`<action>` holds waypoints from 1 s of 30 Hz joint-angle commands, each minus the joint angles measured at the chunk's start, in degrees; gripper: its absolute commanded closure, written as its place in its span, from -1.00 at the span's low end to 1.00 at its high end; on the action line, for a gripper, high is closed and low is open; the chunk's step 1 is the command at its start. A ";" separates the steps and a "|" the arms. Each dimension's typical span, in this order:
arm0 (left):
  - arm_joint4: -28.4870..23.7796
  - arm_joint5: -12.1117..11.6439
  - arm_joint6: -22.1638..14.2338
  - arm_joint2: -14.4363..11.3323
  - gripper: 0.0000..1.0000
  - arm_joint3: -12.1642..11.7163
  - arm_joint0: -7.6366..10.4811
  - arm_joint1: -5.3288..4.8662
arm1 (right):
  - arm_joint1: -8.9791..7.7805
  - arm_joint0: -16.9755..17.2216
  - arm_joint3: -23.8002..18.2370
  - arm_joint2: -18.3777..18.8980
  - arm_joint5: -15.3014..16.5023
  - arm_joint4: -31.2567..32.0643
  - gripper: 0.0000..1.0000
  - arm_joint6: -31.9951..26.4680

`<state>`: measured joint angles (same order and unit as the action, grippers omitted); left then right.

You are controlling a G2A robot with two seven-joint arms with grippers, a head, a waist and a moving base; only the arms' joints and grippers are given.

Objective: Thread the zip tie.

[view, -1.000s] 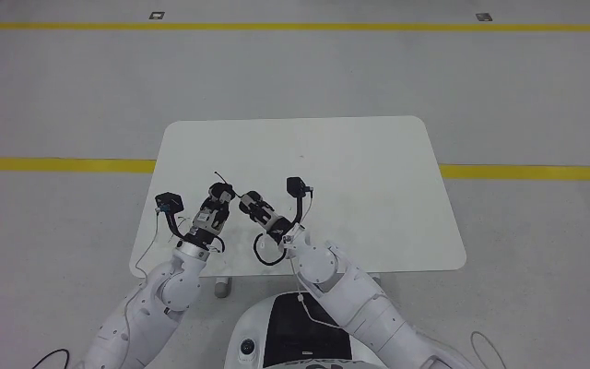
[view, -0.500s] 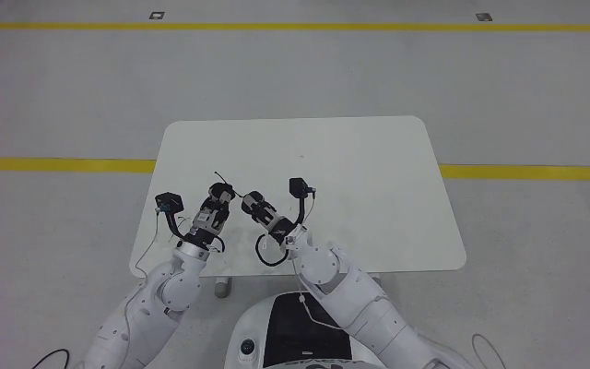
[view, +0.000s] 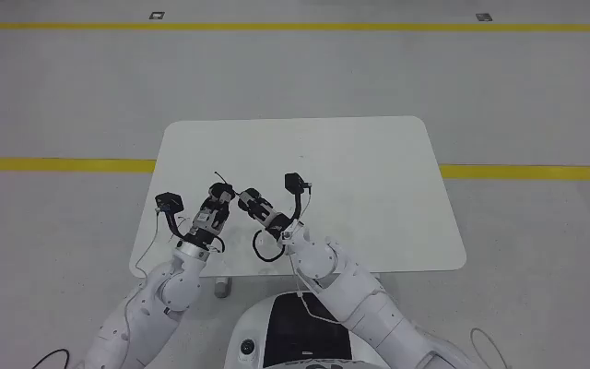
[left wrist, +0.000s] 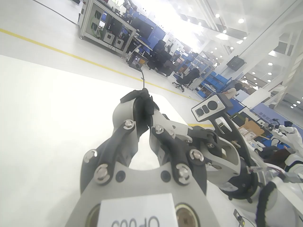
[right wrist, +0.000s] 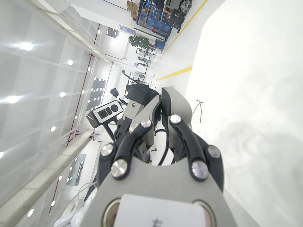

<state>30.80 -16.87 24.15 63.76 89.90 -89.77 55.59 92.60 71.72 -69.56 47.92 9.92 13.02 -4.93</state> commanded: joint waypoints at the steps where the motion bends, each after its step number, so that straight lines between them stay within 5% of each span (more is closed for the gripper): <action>1: 0.00 0.00 0.00 0.00 1.00 0.00 0.00 0.00 | 0.12 -0.28 0.31 -0.16 0.06 -0.18 1.00 0.05; 30: 0.00 0.00 0.00 0.00 1.00 0.00 0.00 0.00 | 0.85 -1.62 1.46 -0.20 0.65 0.31 1.00 0.54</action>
<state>30.80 -16.87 24.15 63.76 89.90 -89.77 55.59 93.42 70.14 -68.04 47.76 10.54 13.28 -4.41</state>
